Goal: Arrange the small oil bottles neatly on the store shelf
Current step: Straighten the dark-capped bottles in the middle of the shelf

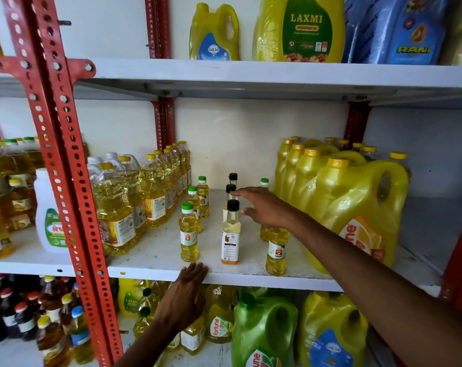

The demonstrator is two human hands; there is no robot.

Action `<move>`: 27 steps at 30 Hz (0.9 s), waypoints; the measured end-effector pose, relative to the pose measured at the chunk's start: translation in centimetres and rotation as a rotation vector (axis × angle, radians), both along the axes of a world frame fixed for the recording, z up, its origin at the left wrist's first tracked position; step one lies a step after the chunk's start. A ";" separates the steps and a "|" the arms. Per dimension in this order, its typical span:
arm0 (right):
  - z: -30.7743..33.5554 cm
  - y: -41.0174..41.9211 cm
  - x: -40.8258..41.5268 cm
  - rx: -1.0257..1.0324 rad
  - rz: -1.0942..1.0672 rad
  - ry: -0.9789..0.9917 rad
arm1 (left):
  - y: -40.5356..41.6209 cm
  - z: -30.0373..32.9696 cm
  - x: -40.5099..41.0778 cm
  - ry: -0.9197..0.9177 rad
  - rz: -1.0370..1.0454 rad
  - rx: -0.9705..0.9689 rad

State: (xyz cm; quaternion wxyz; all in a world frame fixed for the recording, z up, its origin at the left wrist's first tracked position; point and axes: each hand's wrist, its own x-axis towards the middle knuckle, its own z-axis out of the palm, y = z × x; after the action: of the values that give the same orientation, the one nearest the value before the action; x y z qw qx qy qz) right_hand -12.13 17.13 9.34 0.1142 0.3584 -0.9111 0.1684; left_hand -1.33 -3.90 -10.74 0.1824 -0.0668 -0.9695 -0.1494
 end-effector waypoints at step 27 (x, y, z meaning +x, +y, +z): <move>0.9 -3.8 -1.3 -0.003 -0.033 -0.150 | -0.7 0.5 -0.2 0.039 -0.046 0.131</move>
State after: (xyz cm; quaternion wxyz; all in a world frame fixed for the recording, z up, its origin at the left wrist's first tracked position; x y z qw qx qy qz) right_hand -13.46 13.34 10.19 0.0487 0.3294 -0.9227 0.1941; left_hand -1.55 -4.55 -10.29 0.2016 -0.0801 -0.9521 -0.2154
